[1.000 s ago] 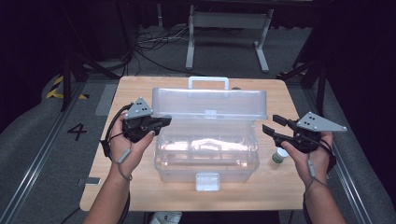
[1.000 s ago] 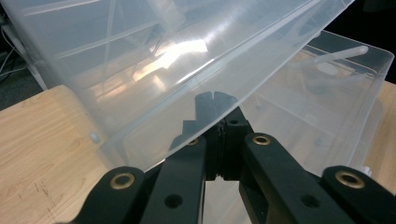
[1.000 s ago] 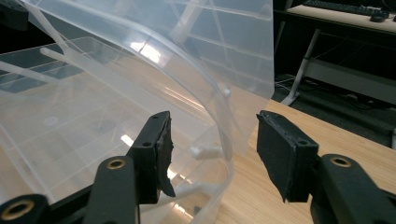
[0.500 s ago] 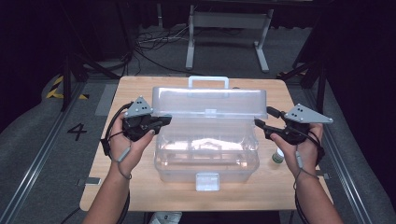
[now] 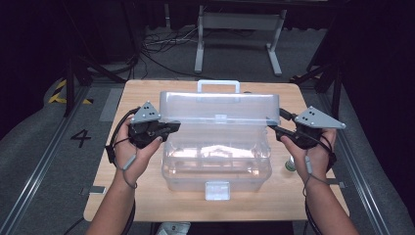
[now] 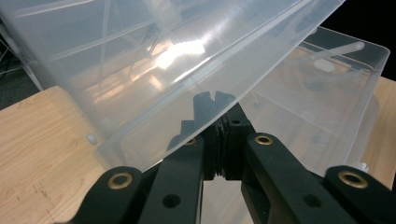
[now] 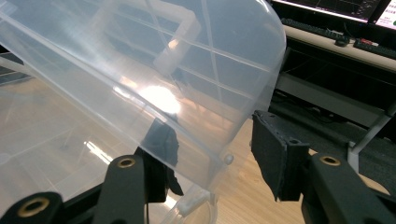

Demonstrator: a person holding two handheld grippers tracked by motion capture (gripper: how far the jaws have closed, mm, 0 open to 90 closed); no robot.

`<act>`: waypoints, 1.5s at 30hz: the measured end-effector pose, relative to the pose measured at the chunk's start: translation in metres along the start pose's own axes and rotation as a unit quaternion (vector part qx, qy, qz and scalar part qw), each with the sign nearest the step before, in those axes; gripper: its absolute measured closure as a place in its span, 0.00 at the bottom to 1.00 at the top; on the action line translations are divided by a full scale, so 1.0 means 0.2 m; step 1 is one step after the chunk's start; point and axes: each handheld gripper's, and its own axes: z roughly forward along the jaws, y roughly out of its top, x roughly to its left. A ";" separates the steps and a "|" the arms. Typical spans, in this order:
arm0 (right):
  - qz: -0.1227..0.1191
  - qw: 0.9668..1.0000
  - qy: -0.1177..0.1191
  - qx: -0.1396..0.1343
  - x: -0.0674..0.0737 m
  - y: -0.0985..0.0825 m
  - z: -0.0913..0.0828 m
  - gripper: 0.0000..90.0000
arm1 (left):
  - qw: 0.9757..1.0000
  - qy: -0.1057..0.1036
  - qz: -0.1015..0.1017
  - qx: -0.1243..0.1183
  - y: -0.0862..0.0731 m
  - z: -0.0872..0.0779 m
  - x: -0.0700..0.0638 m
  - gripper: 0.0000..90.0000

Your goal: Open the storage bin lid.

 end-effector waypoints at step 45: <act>-0.002 0.999 -0.047 0.008 -0.06 0.11 0.08 0.70 | 0.998 -0.054 -0.014 0.020 -0.12 -0.09 -0.03 0.87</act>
